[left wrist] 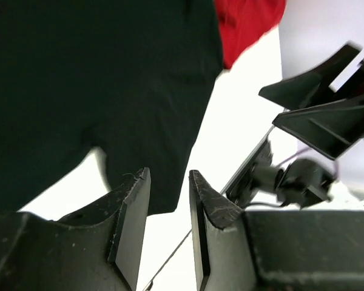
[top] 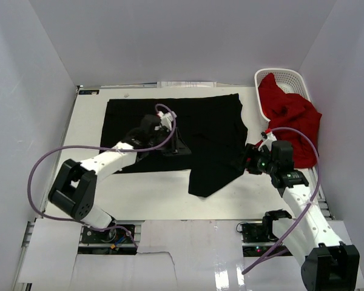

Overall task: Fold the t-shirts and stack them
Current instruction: Fold the flattened tshirt in 1/3 of the way, then grap the side of the flattened tshirt closest away from the robot with both arms

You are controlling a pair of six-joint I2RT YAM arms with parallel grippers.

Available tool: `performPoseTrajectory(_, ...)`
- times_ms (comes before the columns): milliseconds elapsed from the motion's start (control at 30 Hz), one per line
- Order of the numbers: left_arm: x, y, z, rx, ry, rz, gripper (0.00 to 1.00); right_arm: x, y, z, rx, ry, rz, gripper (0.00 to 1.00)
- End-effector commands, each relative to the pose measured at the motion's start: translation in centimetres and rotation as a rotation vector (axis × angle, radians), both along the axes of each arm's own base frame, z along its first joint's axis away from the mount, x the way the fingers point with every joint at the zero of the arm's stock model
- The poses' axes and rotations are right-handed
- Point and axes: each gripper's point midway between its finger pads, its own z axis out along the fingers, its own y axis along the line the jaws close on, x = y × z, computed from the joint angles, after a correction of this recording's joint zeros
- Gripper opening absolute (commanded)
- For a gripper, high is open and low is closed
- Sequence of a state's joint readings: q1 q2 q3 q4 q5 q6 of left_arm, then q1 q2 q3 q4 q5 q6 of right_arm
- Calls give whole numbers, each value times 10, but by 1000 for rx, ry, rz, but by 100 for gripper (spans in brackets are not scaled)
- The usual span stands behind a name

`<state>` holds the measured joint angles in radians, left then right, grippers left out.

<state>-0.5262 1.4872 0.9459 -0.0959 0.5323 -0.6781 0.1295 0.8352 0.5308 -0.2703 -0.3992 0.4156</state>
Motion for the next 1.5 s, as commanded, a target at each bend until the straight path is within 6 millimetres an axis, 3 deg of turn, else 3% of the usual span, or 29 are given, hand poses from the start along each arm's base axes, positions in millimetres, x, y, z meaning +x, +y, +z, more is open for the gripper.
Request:
performPoseTrajectory(0,-6,-43,-3,-21,-48,-64,42,-19,4,-14,54,64,-5,75)
performPoseTrajectory(133,-25,-88,-15,-52,-31,-176,41,-37,5,-46,71,170,-16,75)
performPoseTrajectory(400,-37,-124,-31,-61,0,-239,41,-32,-20,-74,-55,204,-121,76)
performPoseTrajectory(467,-37,-128,-35,-57,3,-248,41,-26,-28,-78,-96,207,-154,80)
performPoseTrajectory(633,-36,-129,-48,-39,16,-251,41,-14,-43,-86,-165,227,-189,80)
performPoseTrajectory(867,-30,-130,-59,-16,11,-233,41,9,-45,-94,-151,191,-188,81)
performPoseTrajectory(1133,-10,-105,-92,63,51,-112,41,27,-27,-105,-79,170,-98,81)
performPoseTrajectory(1267,-6,-101,-105,78,68,-112,40,20,-19,-118,-54,223,-37,81)
performPoseTrajectory(1467,-14,-104,-127,83,128,-148,40,7,-14,-118,-35,245,-3,80)
